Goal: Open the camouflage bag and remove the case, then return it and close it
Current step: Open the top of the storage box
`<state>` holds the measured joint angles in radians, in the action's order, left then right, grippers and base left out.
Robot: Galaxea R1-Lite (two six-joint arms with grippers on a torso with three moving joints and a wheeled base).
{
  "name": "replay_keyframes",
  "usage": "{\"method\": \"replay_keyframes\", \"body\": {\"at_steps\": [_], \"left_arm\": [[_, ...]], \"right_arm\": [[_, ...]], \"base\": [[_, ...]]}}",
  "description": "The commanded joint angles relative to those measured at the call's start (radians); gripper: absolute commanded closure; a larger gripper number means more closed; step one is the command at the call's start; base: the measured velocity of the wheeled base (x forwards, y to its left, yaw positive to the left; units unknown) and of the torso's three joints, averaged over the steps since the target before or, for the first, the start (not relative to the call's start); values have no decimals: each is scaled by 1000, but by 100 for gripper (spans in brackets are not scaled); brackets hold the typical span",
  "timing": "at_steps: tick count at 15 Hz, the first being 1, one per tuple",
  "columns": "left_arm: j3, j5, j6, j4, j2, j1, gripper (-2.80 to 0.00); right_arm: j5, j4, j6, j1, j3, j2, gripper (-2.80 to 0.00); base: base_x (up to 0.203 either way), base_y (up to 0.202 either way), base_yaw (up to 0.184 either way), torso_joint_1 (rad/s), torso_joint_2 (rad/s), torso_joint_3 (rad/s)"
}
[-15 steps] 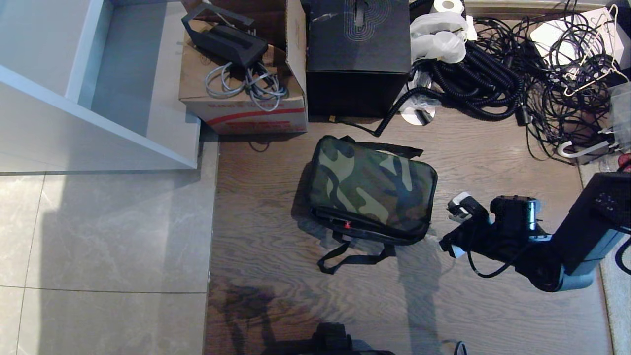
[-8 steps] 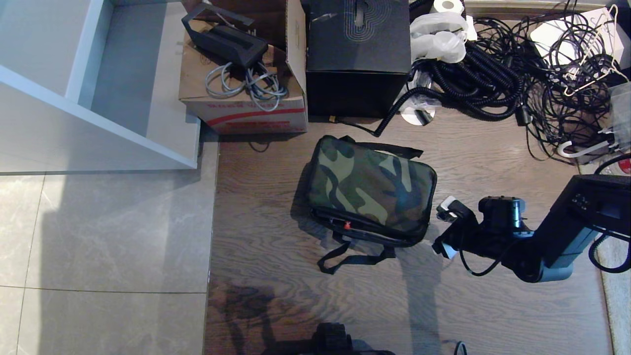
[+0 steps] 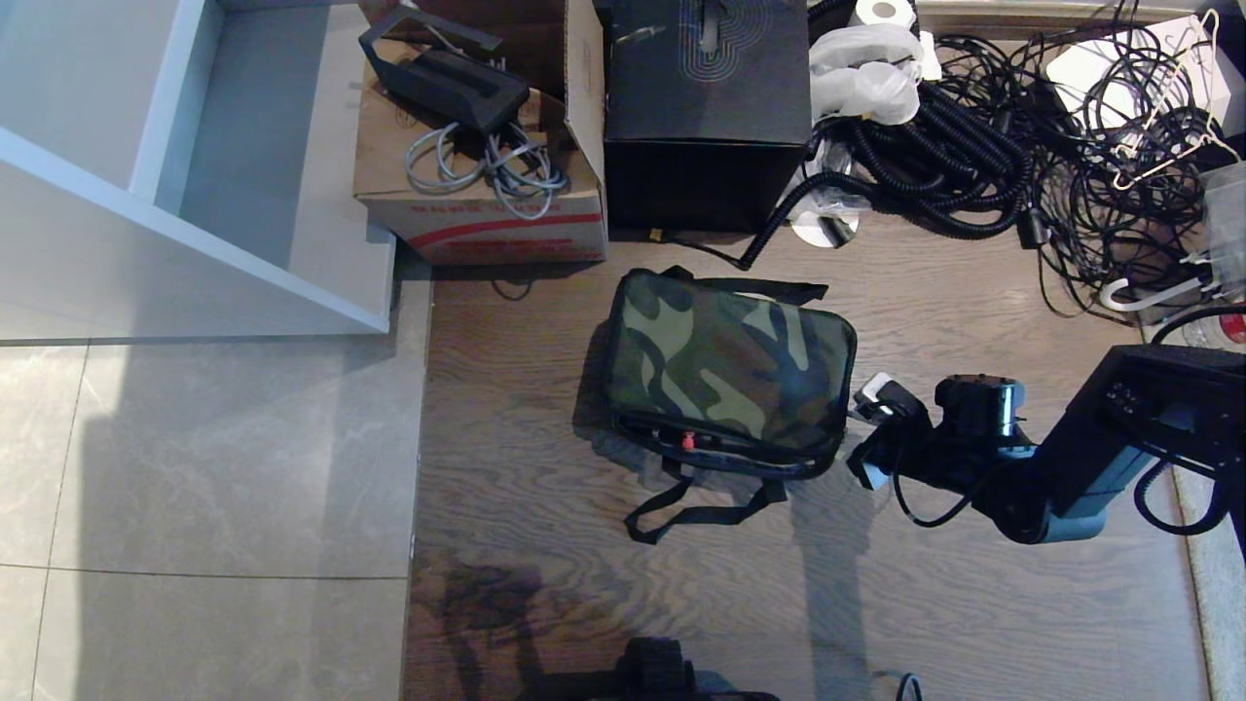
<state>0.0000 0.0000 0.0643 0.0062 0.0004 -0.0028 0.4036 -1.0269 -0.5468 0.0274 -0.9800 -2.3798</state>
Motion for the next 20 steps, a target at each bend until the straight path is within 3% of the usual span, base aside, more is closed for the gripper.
{"method": "replay_keyframes", "body": {"at_steps": [1, 8, 16, 20], "left_arm": [[0, 0, 2, 0, 0, 0, 0], [0, 1, 2, 0, 0, 0, 0], [0, 0, 0, 0, 0, 0, 0], [0, 0, 0, 0, 0, 0, 0]], "right_arm": [[0, -7, -8, 2, 0, -6, 0], [-2, 1, -7, 0, 47, 67, 0], [-2, 96, 6, 21, 312, 293, 0], [-4, 152, 198, 63, 359, 372, 0]], "base": [[0, 0, 0, 0, 0, 0], [0, 0, 0, 0, 0, 0], [0, 0, 0, 0, 0, 0], [0, 0, 0, 0, 0, 0]]}}
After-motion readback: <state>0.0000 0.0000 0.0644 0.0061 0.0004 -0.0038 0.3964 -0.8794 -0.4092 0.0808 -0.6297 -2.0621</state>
